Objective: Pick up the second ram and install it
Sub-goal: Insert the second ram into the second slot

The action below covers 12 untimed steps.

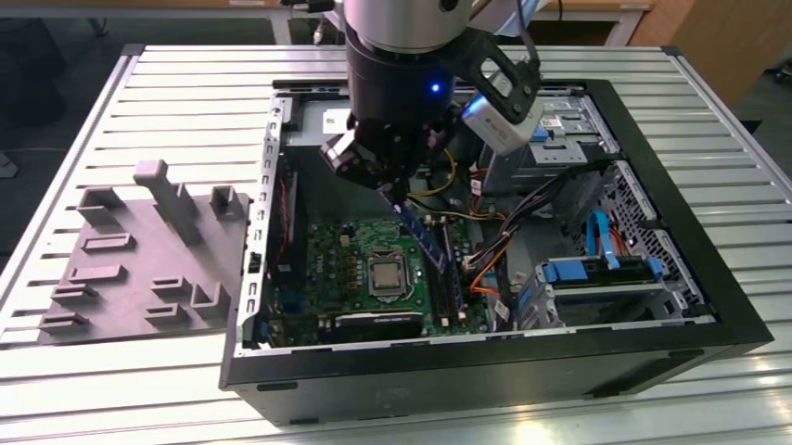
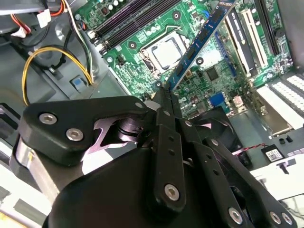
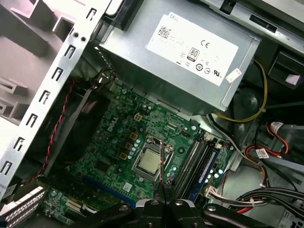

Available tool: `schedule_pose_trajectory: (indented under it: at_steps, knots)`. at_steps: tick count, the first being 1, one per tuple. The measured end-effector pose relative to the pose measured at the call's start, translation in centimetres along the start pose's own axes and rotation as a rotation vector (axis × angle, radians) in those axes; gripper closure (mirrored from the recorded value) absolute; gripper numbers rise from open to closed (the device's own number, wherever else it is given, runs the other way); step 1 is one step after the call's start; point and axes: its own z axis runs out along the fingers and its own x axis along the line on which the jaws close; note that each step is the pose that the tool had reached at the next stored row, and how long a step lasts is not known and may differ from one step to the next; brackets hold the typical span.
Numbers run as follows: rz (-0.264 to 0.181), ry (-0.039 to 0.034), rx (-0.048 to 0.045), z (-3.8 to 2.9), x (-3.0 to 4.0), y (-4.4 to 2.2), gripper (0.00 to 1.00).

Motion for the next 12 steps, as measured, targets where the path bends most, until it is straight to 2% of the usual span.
schedule_pose_trajectory:
  at_steps: [12]
  knots:
    - [0.099,-0.0044,0.0029,0.02,0.00,0.00,0.88]
